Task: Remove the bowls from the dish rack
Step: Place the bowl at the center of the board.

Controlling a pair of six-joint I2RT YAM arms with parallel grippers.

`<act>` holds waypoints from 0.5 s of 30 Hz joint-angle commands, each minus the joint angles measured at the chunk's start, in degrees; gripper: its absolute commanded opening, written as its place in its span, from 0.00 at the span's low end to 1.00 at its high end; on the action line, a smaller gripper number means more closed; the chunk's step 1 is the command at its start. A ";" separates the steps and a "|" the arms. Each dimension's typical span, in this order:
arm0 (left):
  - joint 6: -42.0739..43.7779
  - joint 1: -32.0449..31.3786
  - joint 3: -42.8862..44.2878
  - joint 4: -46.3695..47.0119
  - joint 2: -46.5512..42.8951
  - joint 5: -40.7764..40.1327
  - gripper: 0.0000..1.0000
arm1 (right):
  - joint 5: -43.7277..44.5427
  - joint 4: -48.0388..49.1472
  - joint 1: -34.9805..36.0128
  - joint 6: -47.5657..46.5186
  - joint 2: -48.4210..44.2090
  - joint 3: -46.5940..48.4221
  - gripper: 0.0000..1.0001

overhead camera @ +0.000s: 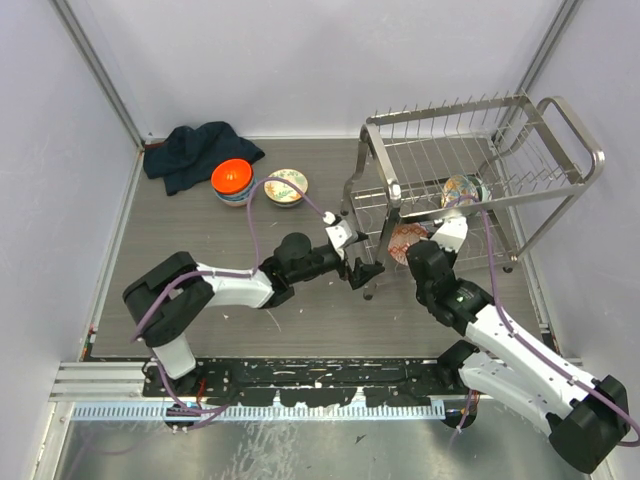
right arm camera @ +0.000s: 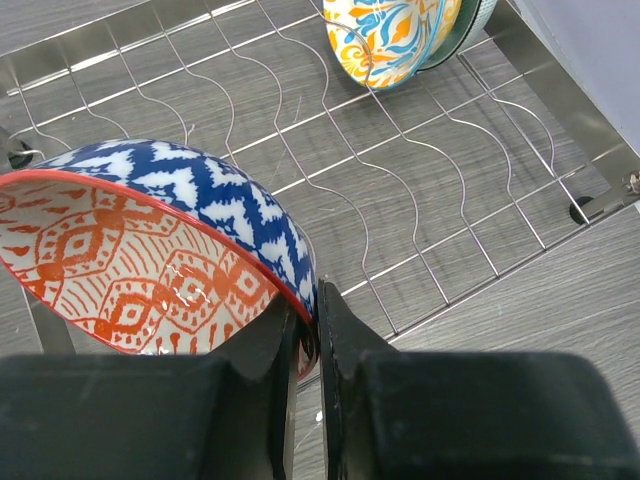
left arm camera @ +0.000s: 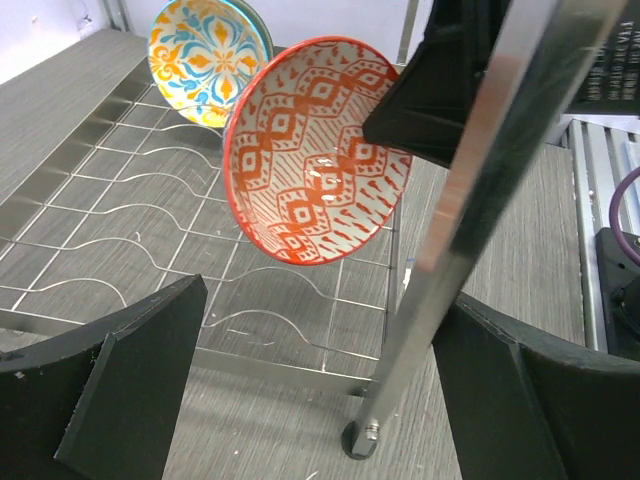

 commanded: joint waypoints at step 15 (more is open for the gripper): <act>2.90 0.23 6.61 -3.36 4.06 -6.04 0.98 | -1.55 -2.00 0.21 1.48 -4.69 7.04 0.00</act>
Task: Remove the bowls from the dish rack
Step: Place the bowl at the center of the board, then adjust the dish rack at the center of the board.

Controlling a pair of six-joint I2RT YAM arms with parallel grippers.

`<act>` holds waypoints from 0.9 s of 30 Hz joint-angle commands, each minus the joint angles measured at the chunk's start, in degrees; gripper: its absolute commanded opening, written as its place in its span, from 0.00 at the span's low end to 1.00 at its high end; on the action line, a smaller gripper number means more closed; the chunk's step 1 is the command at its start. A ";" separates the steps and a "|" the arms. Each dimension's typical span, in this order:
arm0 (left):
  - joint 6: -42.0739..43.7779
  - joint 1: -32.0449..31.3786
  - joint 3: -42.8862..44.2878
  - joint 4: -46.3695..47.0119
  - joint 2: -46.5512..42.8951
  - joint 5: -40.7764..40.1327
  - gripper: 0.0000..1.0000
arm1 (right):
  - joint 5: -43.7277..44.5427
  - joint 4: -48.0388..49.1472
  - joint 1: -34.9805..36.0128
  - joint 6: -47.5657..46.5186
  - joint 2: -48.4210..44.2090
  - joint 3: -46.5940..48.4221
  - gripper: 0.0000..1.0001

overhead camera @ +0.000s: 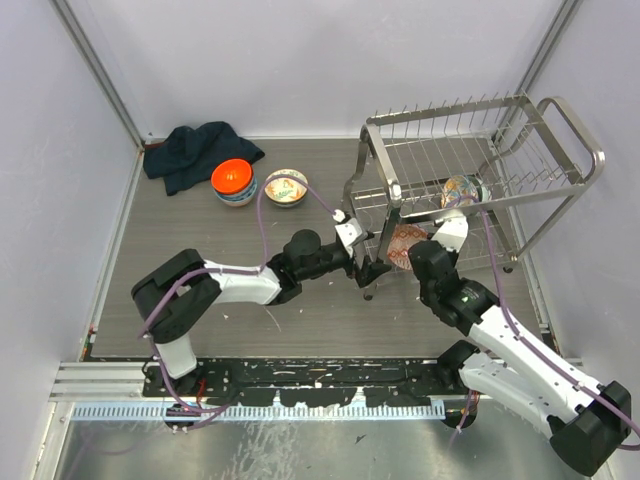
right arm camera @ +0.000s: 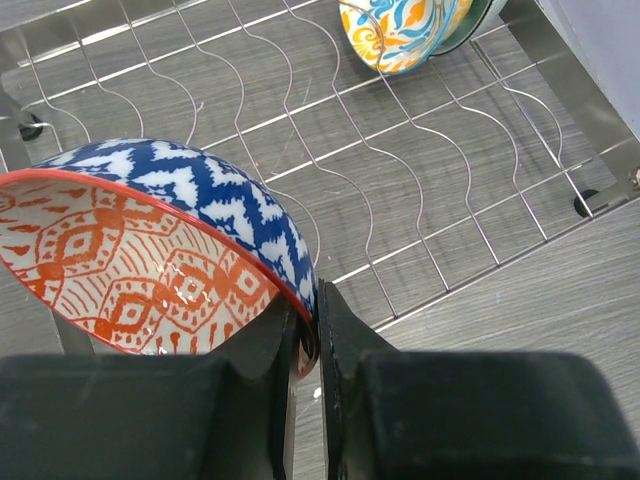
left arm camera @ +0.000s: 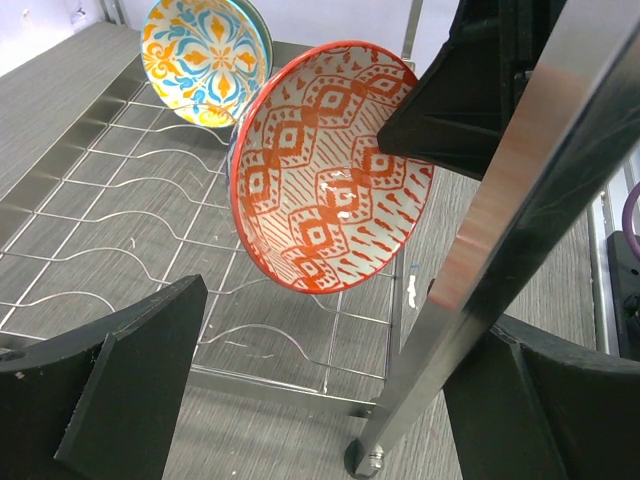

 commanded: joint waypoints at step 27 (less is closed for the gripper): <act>-0.46 6.72 5.75 2.86 5.98 3.17 0.98 | -4.97 -3.79 0.16 1.39 0.64 10.19 0.00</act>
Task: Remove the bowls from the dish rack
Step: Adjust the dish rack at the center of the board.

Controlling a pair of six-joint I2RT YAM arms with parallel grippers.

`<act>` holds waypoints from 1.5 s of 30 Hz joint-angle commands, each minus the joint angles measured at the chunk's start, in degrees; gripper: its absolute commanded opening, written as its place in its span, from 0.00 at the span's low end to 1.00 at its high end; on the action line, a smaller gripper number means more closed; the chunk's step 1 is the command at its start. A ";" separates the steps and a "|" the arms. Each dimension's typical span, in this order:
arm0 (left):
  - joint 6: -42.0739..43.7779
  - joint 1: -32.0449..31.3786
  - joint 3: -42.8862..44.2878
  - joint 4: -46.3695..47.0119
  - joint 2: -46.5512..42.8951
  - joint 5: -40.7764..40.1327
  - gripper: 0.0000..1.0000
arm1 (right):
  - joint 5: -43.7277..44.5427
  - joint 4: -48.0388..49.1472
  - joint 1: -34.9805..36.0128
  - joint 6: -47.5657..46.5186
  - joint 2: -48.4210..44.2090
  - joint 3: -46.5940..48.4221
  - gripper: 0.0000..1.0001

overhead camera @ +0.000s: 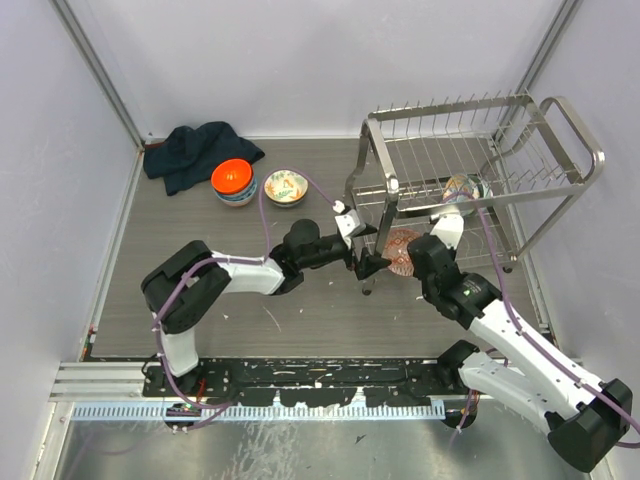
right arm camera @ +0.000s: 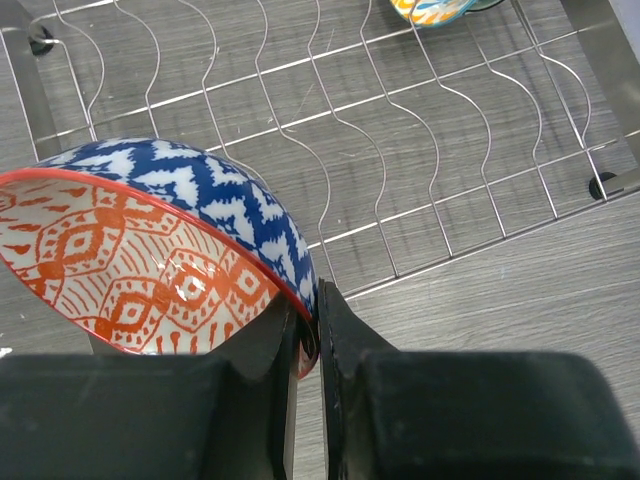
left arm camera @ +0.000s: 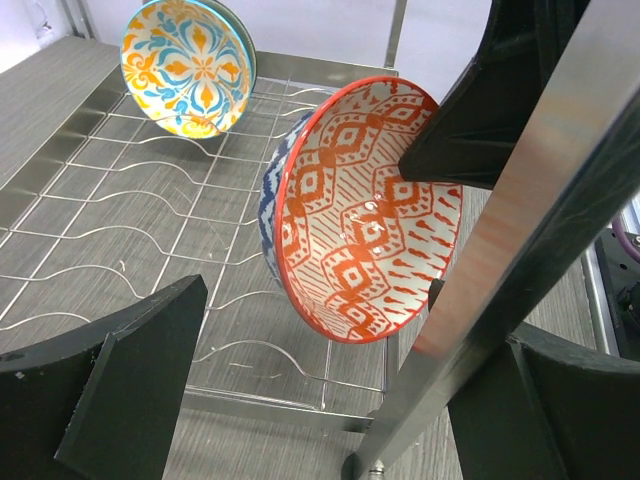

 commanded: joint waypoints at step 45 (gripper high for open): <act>0.49 8.22 11.26 -6.09 6.09 -0.30 0.98 | -5.44 -6.46 0.20 -1.61 5.47 8.56 0.00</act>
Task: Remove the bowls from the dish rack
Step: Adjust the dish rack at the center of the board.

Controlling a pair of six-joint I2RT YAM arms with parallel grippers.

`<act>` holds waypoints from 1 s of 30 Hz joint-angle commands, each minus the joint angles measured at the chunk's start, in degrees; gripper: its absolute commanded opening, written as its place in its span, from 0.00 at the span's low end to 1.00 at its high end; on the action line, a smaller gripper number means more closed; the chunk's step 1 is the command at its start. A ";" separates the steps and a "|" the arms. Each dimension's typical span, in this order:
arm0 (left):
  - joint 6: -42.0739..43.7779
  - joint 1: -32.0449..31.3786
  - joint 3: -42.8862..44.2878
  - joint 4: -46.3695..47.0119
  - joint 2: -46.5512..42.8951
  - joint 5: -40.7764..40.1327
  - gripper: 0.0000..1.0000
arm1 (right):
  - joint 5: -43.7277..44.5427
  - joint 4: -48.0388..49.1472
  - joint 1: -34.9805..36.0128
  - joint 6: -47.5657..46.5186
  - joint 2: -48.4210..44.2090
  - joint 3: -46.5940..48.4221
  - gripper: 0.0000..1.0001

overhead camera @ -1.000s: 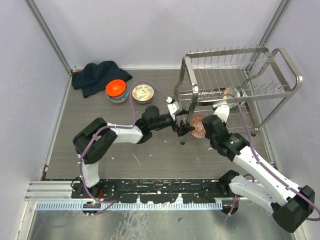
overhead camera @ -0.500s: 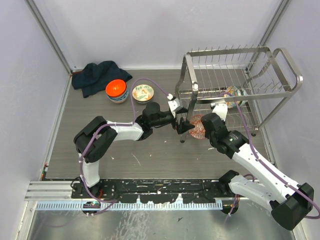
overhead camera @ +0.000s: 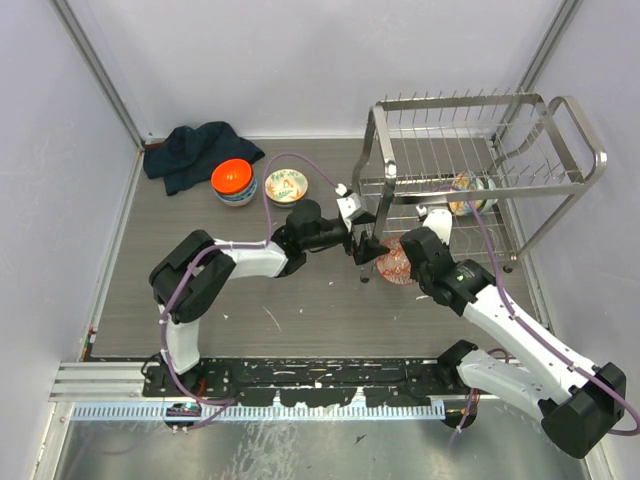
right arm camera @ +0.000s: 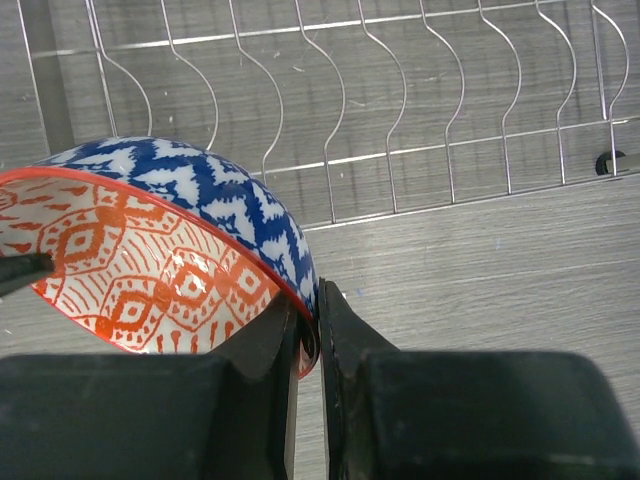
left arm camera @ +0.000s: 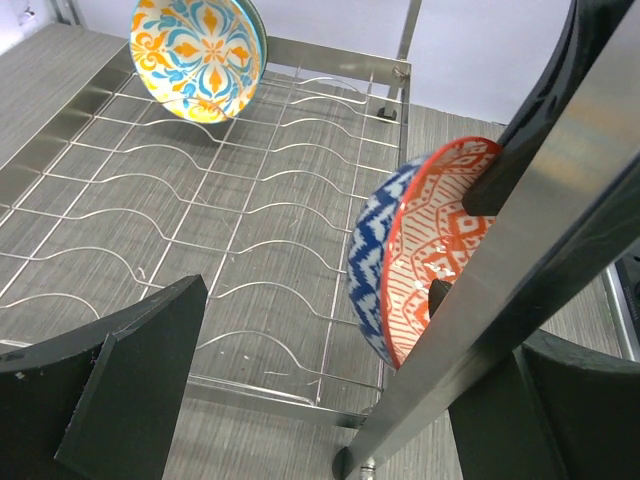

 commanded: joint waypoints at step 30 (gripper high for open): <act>1.28 5.65 10.81 -7.91 4.10 -8.75 0.98 | -8.53 2.96 0.64 -3.56 2.64 3.01 0.00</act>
